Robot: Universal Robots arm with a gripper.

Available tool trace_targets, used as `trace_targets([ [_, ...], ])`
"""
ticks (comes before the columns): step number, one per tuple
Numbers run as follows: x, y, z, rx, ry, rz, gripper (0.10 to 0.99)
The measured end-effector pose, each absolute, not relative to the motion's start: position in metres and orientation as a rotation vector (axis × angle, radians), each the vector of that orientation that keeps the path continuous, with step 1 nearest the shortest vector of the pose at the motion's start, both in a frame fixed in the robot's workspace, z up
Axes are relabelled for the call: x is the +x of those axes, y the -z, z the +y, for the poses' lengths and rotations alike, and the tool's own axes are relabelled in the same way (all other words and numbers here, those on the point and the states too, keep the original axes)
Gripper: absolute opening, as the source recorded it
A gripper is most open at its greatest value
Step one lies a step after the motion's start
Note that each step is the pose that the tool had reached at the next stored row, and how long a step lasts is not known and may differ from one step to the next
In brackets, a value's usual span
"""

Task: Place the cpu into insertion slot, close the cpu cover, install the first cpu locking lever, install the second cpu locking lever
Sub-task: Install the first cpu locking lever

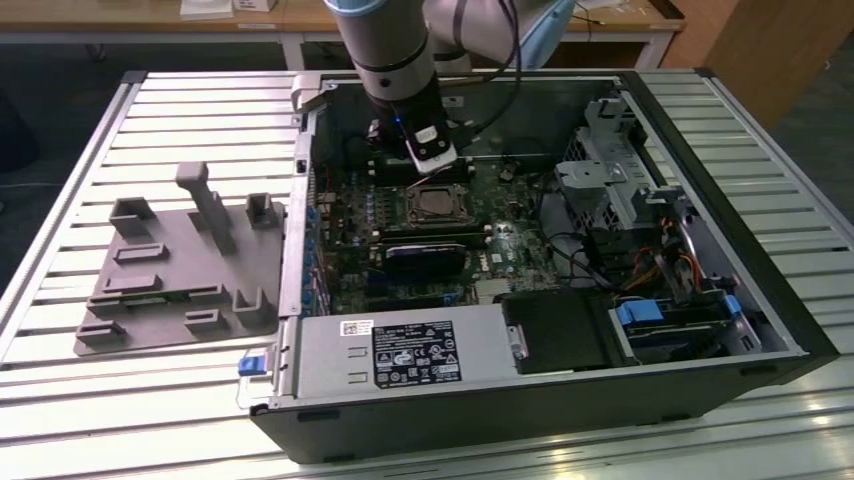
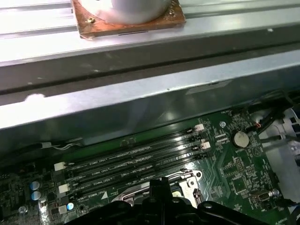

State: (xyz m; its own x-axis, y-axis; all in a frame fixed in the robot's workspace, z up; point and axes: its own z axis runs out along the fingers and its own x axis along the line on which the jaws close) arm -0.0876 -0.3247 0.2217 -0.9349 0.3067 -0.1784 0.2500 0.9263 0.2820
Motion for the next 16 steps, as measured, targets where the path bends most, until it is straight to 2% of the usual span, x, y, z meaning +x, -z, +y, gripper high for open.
trace_targets([
  [16, -0.077, -0.215, -0.313, 0.481, -0.370, 2.851, 0.106],
])
